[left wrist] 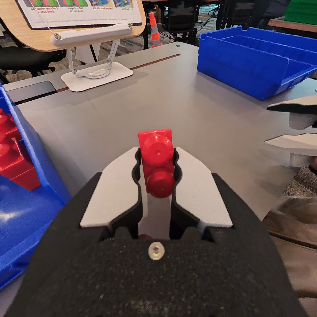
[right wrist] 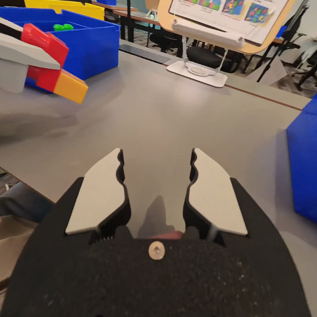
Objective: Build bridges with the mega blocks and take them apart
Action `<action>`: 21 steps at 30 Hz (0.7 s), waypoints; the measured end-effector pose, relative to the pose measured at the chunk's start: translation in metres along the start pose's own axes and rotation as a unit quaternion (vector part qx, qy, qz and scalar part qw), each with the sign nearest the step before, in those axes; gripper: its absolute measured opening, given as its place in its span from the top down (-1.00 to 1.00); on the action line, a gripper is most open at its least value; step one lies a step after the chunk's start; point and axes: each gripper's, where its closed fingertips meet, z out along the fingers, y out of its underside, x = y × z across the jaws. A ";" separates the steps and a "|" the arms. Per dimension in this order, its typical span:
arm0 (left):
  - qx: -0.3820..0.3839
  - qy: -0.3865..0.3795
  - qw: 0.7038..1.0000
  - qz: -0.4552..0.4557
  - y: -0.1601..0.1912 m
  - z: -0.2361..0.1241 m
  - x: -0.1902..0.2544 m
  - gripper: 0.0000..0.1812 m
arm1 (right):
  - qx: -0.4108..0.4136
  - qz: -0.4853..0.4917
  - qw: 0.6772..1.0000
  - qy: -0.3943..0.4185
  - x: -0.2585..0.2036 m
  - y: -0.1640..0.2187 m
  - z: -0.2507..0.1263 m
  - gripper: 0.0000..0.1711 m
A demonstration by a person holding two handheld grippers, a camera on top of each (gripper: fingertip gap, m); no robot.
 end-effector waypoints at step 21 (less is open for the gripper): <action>0.093 0.459 0.883 -0.025 -0.092 0.005 0.109 0.62 | 0.099 0.073 0.845 -0.521 -0.064 -0.092 0.011 0.53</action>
